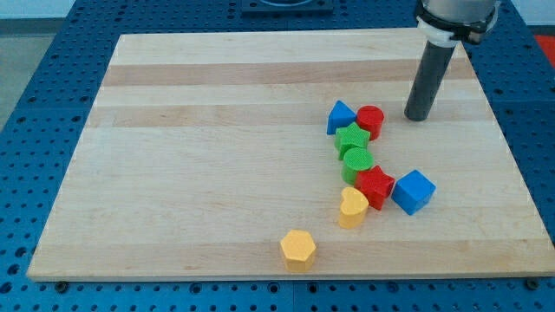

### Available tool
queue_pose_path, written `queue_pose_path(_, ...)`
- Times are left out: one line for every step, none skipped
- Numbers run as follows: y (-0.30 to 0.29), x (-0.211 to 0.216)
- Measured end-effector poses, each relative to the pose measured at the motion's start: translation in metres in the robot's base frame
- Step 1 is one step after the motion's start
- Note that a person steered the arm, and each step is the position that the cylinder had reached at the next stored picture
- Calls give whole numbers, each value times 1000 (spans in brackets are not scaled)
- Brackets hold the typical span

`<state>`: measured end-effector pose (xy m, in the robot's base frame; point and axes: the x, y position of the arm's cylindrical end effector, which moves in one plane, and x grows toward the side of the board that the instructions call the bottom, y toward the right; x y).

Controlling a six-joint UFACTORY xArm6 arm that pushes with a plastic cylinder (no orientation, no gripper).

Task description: Push the red circle and blue triangle slightly to left

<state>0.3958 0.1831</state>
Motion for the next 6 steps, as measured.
queue_pose_path(4,11)
queue_pose_path(1,19)
queue_pose_path(-16,20)
queue_pose_path(-39,18)
queue_pose_path(-64,18)
queue_pose_path(-80,18)
